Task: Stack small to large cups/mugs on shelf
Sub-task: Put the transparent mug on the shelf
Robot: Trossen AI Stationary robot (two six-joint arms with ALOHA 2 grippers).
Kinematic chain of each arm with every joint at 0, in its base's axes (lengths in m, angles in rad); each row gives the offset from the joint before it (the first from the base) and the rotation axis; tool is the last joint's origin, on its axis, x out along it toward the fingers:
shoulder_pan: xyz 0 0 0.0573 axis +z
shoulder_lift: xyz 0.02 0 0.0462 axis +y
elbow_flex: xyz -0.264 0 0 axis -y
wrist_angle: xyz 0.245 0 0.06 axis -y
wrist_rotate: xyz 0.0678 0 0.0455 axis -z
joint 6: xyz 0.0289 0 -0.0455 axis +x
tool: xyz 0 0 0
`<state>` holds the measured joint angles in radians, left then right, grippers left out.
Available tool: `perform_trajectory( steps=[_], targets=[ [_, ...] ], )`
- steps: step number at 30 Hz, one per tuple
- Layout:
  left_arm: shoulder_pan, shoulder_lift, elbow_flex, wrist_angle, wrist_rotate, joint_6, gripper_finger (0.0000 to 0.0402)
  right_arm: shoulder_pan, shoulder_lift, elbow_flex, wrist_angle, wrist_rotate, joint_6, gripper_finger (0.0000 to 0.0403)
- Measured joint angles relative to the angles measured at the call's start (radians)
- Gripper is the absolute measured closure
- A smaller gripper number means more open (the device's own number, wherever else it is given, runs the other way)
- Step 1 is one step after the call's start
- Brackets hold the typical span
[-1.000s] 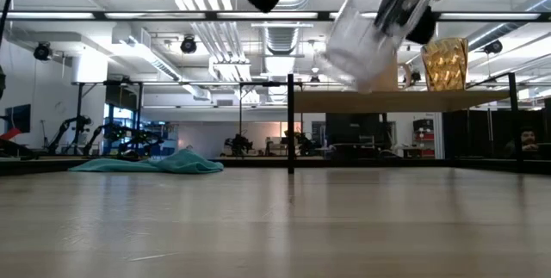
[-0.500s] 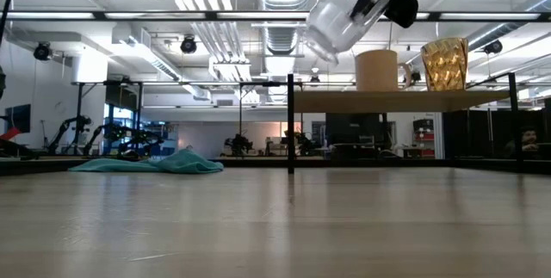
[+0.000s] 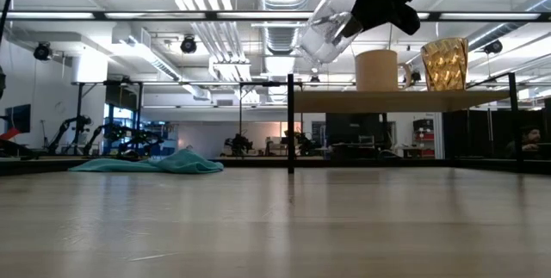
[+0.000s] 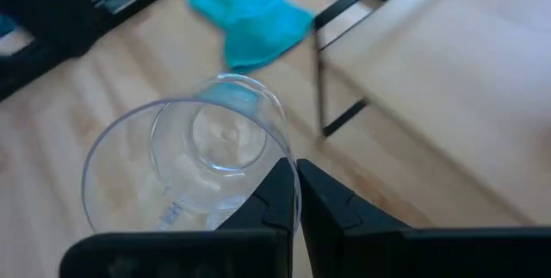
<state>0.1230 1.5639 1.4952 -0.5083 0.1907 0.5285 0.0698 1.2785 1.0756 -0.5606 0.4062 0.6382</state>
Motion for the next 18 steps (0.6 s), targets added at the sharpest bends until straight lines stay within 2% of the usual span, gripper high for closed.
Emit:
perform_trajectory(
  steps=[5,9,13,18],
  targets=[
    [0.007,0.0,0.0,-0.002,-0.082,-0.002,0.0402,-0.05,0.0,0.004,0.009,0.051,0.009,0.0394],
    [0.013,0.0,0.0,-0.006,-0.114,-0.01,0.0402,-0.09,0.001,0.069,-0.023,0.059,-0.012,0.0394],
    [0.021,0.0,0.009,-0.008,-0.126,-0.083,0.0402,-0.127,0.002,0.185,-0.171,0.086,-0.018,0.0394],
    [0.028,-0.007,0.026,-0.011,-0.128,-0.149,0.0402,-0.156,0.006,0.337,-0.446,0.07,-0.004,0.0394]
  ],
)
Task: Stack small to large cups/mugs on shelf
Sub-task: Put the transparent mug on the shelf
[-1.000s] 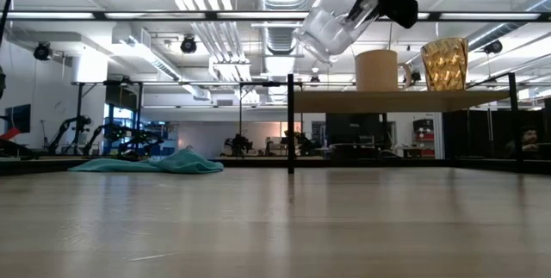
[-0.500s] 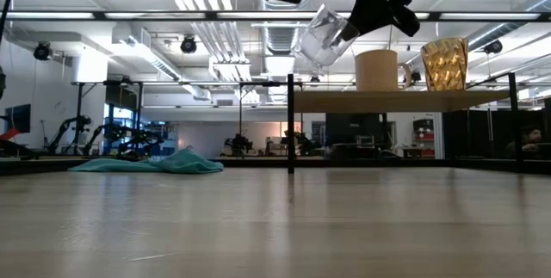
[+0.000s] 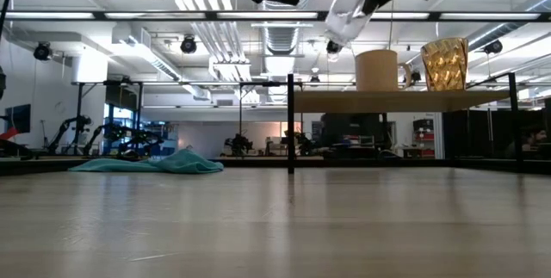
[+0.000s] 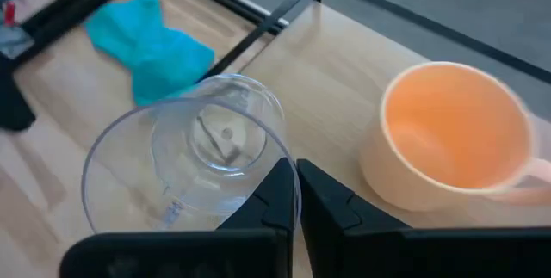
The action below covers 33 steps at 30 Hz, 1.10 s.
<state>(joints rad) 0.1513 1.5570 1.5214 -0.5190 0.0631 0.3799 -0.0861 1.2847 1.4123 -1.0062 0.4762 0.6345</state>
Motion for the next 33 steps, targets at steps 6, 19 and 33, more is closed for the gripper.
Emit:
perform_trajectory(
  steps=[6,19,33],
  targets=[
    [0.002,-0.001,0.026,0.003,-0.002,-0.007,0.0402,-0.02,0.057,0.19,-0.175,-0.041,-0.13,0.0394],
    [0.004,-0.002,0.035,-0.062,-0.002,-0.06,0.0402,-0.136,0.298,0.459,-0.285,-0.094,-0.342,0.0394],
    [0.004,-0.005,0.036,-0.122,0.0,-0.061,0.0402,-0.238,0.467,0.626,-0.428,-0.219,-0.384,0.0394]
  ],
)
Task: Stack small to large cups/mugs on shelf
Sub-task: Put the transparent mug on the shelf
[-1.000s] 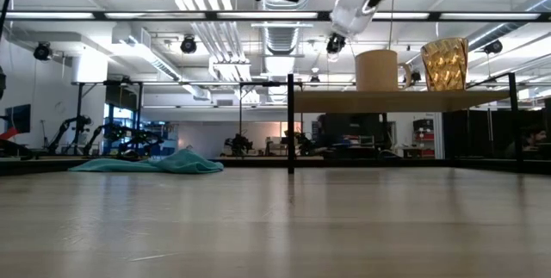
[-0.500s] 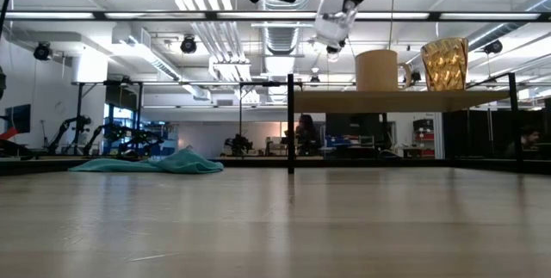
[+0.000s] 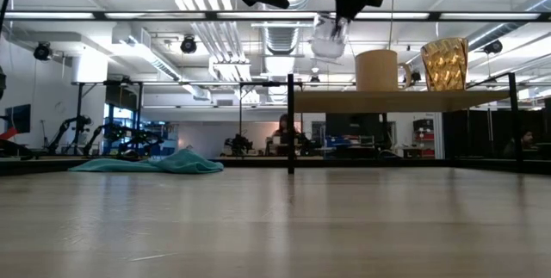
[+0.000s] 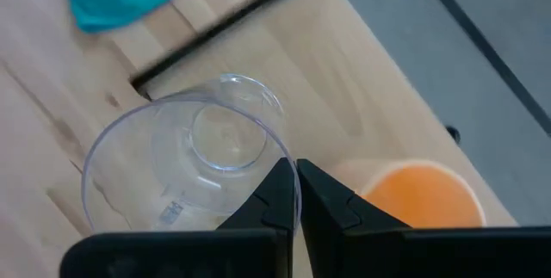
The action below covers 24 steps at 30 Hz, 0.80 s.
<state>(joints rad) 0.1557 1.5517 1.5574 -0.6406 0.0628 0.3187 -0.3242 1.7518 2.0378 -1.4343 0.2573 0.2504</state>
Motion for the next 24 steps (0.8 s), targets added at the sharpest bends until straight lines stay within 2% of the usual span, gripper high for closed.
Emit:
perform_trajectory(
  steps=[4,24],
  targets=[
    [0.001,0.0,0.0,0.001,0.0,0.001,0.0402,-0.011,-0.001,0.02,0.049,-0.002,-0.025,0.0395],
    [0.028,-0.002,-0.008,0.003,0.001,0.002,0.0402,-0.066,0.058,0.018,0.027,-0.031,-0.078,0.0395]
  ],
)
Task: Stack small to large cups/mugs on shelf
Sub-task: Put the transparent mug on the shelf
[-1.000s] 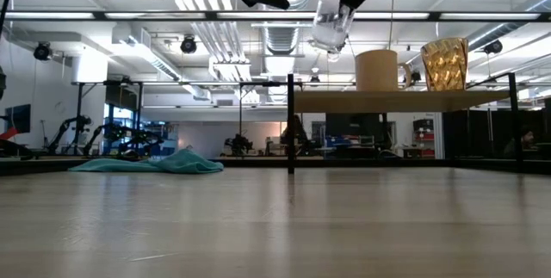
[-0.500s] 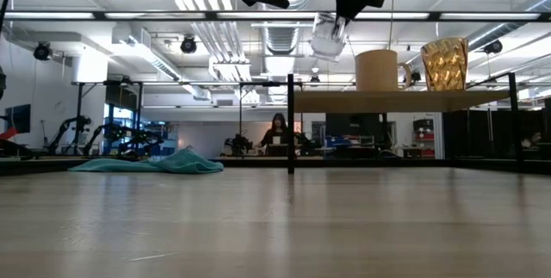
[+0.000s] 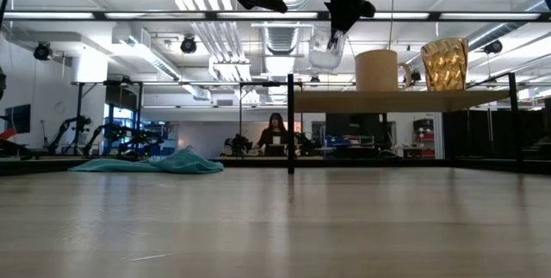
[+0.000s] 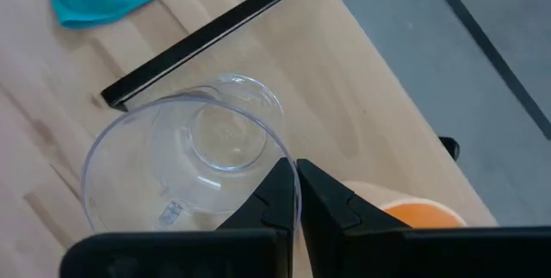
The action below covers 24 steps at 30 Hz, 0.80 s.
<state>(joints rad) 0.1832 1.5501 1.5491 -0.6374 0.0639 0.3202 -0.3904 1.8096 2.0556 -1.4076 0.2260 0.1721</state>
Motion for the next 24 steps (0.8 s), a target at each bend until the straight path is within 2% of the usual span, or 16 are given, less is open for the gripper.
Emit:
perform_trajectory(
  steps=[5,12,17,24],
  targets=[
    [0.0,0.0,-0.001,0.0,0.0,0.0,0.0402,-0.026,0.008,0.0,0.003,0.002,-0.034,0.0394],
    [0.0,0.0,-0.002,0.0,0.0,0.0,0.0402,-0.053,0.009,0.0,0.004,-0.05,-0.126,0.0394],
    [0.0,0.0,-0.002,0.0,0.0,0.0,0.0402,-0.071,0.009,0.0,0.004,-0.106,-0.217,0.0394],
    [0.0,0.0,-0.002,0.0,0.0,0.0,0.0402,-0.094,0.009,0.0,0.01,-0.122,-0.35,0.0394]
  ],
)
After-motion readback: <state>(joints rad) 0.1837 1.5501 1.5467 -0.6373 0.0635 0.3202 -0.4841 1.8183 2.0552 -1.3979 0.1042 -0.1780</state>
